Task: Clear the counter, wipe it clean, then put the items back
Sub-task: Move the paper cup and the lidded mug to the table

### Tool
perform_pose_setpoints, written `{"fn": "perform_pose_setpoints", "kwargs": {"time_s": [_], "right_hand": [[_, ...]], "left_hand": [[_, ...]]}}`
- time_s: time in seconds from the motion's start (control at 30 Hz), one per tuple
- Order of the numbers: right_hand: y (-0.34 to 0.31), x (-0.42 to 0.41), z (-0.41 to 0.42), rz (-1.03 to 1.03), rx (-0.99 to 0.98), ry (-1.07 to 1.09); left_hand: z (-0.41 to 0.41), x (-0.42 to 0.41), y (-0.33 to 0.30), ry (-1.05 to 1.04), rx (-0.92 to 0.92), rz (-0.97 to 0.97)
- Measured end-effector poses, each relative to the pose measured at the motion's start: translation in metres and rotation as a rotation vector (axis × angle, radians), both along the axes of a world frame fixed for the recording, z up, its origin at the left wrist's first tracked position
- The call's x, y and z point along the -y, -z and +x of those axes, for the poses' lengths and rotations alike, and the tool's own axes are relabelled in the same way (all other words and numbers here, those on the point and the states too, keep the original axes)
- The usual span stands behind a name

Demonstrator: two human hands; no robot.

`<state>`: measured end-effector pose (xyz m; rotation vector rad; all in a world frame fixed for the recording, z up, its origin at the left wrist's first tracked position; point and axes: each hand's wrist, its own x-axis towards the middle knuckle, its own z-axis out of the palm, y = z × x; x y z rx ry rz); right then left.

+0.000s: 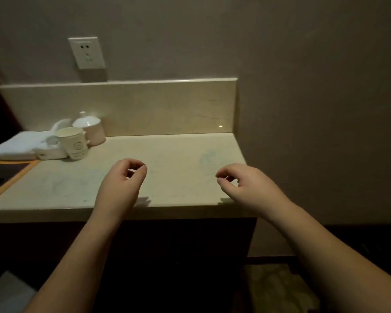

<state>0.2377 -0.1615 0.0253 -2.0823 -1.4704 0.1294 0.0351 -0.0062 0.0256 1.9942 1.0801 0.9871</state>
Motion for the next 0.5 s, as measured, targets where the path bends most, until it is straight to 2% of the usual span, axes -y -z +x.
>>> {"fn": "perform_pose_setpoints", "kwargs": {"time_s": [0.3, 0.5], "right_hand": [[-0.012, -0.182, -0.037, -0.006, 0.013, -0.163], [-0.010, -0.288, -0.065, -0.036, -0.100, -0.211]], "left_hand": [[-0.060, -0.145, -0.004, -0.240, 0.014, -0.016], [-0.083, -0.224, 0.005, -0.319, 0.015, -0.114]]}}
